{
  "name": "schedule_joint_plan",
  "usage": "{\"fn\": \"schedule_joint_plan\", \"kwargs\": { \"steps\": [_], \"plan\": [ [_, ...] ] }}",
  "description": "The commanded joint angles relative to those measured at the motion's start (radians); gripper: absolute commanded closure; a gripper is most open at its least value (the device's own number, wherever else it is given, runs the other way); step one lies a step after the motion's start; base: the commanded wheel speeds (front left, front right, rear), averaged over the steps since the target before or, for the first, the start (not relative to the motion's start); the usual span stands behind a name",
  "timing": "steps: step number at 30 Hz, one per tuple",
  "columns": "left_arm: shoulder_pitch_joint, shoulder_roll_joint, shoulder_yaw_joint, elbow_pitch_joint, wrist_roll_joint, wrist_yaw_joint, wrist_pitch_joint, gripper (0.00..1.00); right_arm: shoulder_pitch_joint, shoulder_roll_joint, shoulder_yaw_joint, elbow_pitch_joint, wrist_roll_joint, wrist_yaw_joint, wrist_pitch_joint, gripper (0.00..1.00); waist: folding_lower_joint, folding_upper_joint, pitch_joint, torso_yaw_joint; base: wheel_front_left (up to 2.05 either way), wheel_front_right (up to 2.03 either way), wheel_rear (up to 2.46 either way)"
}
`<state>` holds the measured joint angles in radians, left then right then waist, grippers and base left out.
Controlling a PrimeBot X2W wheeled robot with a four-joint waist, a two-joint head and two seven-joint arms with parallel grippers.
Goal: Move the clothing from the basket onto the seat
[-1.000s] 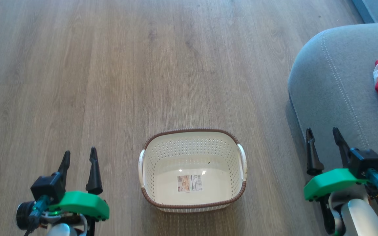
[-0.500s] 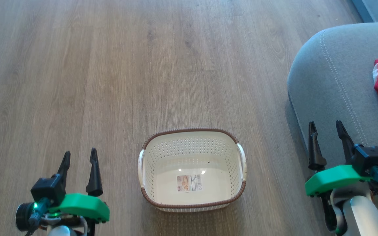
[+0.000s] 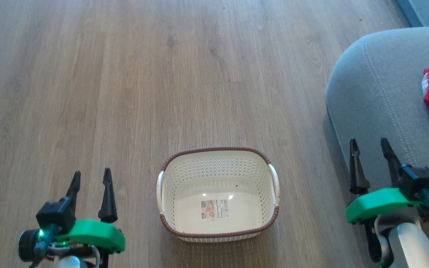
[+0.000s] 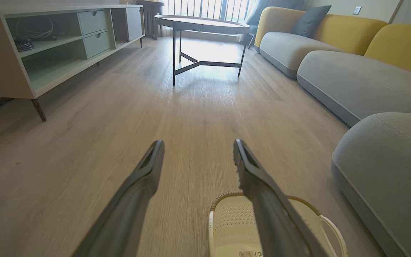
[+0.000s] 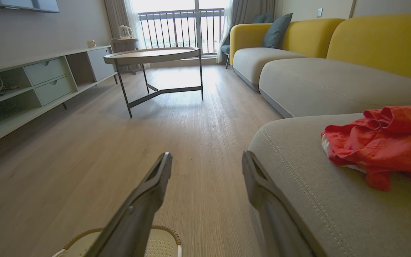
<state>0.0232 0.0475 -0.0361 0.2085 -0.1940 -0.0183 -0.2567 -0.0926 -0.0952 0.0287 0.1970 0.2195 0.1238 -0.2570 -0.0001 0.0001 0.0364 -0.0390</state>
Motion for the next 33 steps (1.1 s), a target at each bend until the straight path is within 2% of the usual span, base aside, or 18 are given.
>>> {"fn": "schedule_joint_plan", "kwargs": {
  "steps": [1,2,3,7,33],
  "plan": [
    [-0.027,0.003,0.027,-0.034,0.003,-0.004,-0.005,0.00,-0.014,0.000,0.017,-0.027,-0.005,0.007,-0.005,0.00,0.0001,-0.0001,-0.001,0.000,0.00,0.00,0.00],
    [-0.027,0.003,0.027,-0.031,-0.002,-0.006,-0.005,0.00,-0.014,0.001,0.015,-0.027,-0.003,0.007,-0.005,0.00,0.0001,-0.0001,-0.001,0.000,0.00,0.00,0.00],
    [0.000,0.000,0.000,0.001,-0.002,-0.001,0.000,1.00,0.000,0.000,-0.001,0.001,0.001,0.000,0.000,1.00,0.0001,-0.0001,-0.001,0.000,0.00,0.00,0.00],
    [0.009,-0.001,0.000,0.055,-0.011,0.000,0.004,1.00,0.014,0.002,0.005,0.050,0.010,0.000,0.003,1.00,0.0001,-0.0001,-0.002,0.001,0.00,0.00,0.00],
    [-0.021,0.000,0.032,0.050,-0.317,-0.024,0.083,1.00,0.008,0.011,-0.027,0.050,0.311,0.002,0.083,1.00,0.0001,-0.0001,-0.009,0.009,0.00,0.00,0.00]
  ]
}}
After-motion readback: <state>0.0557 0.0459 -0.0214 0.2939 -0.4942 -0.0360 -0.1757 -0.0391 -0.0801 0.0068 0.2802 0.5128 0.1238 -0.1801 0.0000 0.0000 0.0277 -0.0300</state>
